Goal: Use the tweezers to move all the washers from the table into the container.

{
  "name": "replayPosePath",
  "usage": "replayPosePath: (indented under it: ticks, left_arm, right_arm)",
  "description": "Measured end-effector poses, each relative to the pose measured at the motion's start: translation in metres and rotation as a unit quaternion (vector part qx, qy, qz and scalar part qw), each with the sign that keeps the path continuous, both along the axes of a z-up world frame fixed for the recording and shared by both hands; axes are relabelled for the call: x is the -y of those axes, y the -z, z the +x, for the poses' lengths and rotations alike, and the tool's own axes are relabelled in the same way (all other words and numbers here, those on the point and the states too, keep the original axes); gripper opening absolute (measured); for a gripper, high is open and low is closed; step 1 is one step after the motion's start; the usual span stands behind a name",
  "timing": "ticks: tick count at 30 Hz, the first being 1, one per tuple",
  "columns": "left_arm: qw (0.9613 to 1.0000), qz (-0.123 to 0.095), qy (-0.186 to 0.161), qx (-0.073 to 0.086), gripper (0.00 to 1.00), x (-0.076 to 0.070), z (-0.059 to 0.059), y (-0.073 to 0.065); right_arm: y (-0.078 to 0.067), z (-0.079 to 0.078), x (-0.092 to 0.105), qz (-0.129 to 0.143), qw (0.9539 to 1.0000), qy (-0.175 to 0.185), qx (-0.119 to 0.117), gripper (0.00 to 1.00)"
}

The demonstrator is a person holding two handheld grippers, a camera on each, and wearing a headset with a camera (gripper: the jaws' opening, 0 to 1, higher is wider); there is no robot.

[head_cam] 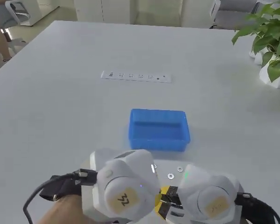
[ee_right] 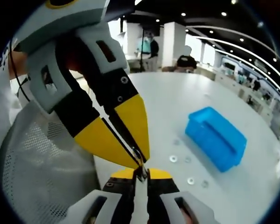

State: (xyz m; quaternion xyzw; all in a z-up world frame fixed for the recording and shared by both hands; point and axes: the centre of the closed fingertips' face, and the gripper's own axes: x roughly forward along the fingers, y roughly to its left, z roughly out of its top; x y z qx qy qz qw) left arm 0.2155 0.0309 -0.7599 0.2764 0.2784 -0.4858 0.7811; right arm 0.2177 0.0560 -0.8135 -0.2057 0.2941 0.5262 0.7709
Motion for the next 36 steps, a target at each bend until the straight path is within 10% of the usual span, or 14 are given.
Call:
replayPosePath:
  ticks: [4,11,20,21,25,36]
  left_arm:
    - [0.9976,-0.038,-0.051,-0.029,0.18,-0.001,-0.001,0.001]
    - [0.9800,-0.114,-0.157,-0.044,0.50,-0.022,0.008,-0.013]
    - [0.9611,-0.114,-0.251,-0.008,0.93,-0.058,0.010,-0.014]
    - [0.9543,-0.126,-0.271,0.000,0.99,-0.060,0.012,-0.017]
    - [0.9430,-0.154,-0.295,-0.003,0.99,-0.065,0.012,-0.024]
    - [0.9342,-0.129,-0.332,0.017,0.99,-0.083,0.010,-0.017]
  right_arm:
    - [0.000,0.004,0.002,0.003,0.9999,0.010,-0.007,0.04]
    - [-0.001,0.008,0.001,0.008,0.9996,0.017,-0.020,0.04]
    - [-0.013,0.027,-0.001,0.031,0.9985,0.032,-0.032,0.04]
    - [-0.016,0.031,-0.001,0.035,0.9982,0.037,-0.033,0.04]
    - [-0.022,0.043,-0.004,0.042,0.9977,0.044,-0.031,0.04]
    - [-0.025,0.078,-0.018,0.062,0.9952,0.067,-0.035,0.04]
